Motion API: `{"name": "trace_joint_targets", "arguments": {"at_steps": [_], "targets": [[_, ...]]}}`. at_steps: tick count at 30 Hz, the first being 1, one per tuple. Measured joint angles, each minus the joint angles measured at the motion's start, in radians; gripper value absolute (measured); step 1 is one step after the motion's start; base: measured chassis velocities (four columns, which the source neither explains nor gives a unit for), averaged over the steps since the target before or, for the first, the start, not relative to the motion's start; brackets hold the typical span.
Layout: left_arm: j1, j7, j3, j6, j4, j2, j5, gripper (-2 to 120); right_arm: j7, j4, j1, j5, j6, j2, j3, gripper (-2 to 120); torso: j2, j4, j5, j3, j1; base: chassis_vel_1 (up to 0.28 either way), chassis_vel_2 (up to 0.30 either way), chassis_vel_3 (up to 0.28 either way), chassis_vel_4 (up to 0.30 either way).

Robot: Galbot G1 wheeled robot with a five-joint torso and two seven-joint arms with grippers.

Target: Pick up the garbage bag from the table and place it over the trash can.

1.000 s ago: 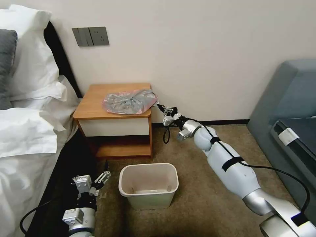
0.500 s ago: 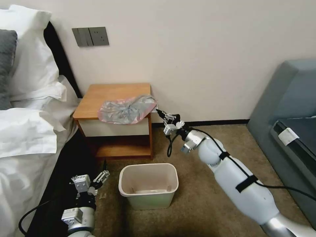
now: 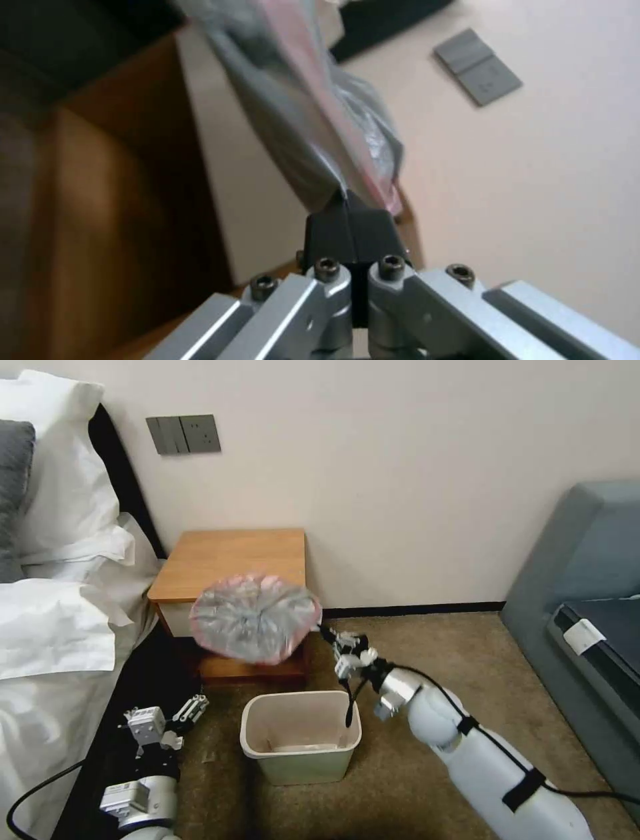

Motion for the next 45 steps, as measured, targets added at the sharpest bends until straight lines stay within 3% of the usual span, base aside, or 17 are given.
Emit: {"name": "trace_joint_targets", "arguments": {"at_steps": [15,41,45], "targets": [[-0.003,-0.002,0.014,0.001,0.014,-0.001,0.002,95,-0.026,0.135,-0.144,-0.041,0.024,-0.095,0.016,0,0.000,0.0000,0.0000,0.000,0.000,0.000,0.000,0.000,0.000],[-0.004,-0.004,0.027,-0.001,0.019,0.002,0.013,95,-0.035,0.179,-0.287,-0.077,0.067,-0.132,0.073,0,0.000,0.0000,0.0001,0.000,0.000,0.000,0.000,0.000,0.000],[-0.007,-0.005,0.029,-0.001,0.024,0.003,0.014,95,-0.059,0.180,-0.288,-0.019,0.051,-0.162,0.076,15,0.000,0.0000,0.0002,0.000,0.000,0.000,0.000,0.000,0.000]]}}
